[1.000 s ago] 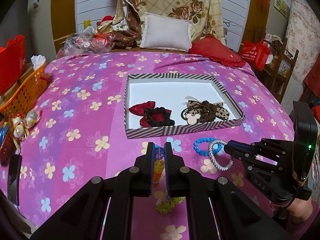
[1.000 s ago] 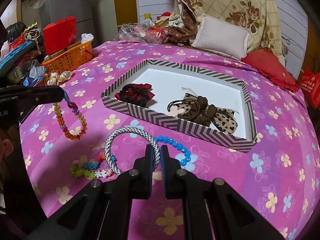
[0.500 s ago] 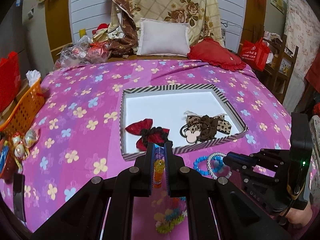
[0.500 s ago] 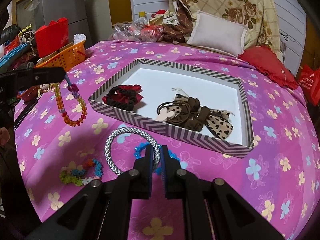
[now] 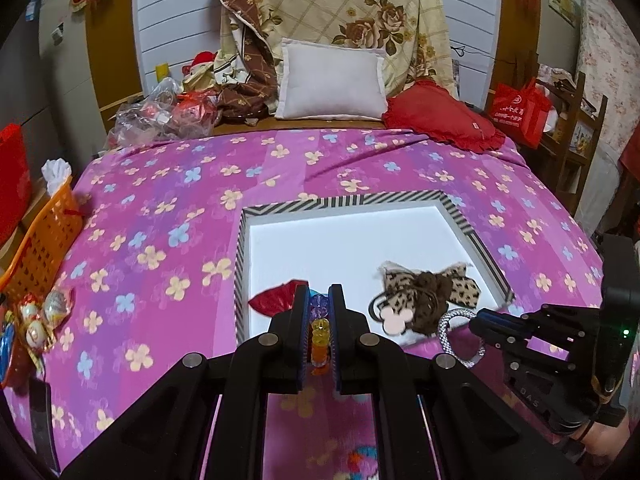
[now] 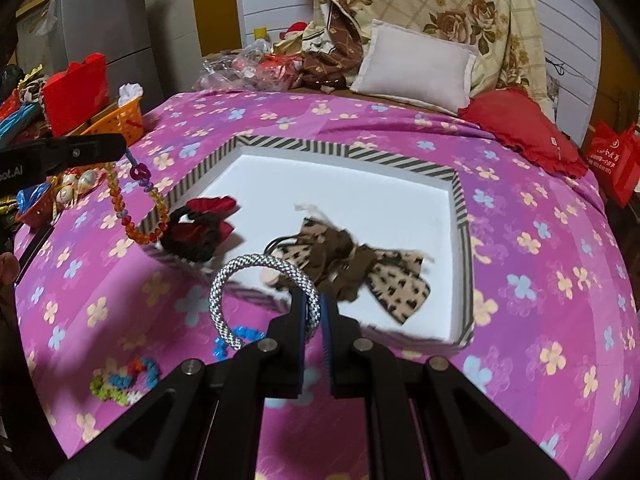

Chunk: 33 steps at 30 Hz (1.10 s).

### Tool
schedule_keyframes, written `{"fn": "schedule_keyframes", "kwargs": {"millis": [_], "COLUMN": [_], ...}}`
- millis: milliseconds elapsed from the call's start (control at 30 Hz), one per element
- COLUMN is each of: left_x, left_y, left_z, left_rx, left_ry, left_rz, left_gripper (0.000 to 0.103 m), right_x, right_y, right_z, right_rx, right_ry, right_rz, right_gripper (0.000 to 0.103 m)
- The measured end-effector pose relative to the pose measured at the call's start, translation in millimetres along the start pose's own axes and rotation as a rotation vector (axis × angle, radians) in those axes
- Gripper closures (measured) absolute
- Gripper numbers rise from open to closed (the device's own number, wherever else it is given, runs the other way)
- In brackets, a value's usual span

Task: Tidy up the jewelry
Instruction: 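Carry the beaded bracelet in left tool while right tool carries the silver bangle to the tray, then open left tool over the red bow while right tool releases the bangle onto the leopard bow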

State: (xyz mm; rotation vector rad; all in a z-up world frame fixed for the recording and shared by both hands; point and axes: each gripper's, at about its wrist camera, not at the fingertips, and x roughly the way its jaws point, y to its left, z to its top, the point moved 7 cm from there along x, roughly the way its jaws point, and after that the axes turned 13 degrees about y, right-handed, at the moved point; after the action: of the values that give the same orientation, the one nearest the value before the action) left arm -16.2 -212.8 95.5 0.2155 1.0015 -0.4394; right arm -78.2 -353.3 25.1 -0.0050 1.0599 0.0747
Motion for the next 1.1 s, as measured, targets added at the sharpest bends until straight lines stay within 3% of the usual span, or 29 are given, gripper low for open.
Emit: {"fn": "schedule_keyframes", "kwargs": {"millis": [400,767,967,1100], "left_x": [45,103,114,112], "left_y": [3,22,24,27], "left_z": [28,6,-6,-8], "left_rx": [-0.058,-0.118,-0.130,-0.153], "left_ry": [0.039,0.151,0.176,0.166], "left_rz": [-0.080,-0.051,-0.038,-0.061], "left_gripper": [0.103,0.103,0.103,0.103], "right_x": [32,69,78,76], "right_y": [-18,-26,-18,-21], "right_z": [33,46,44,40], "right_rx": [0.026,0.037,0.006,0.034], "right_ry": [0.024,0.076,0.100,0.094], "right_rz": [-0.005,-0.030,-0.041,-0.011], "right_gripper": [0.096,0.096,0.095,0.090]}}
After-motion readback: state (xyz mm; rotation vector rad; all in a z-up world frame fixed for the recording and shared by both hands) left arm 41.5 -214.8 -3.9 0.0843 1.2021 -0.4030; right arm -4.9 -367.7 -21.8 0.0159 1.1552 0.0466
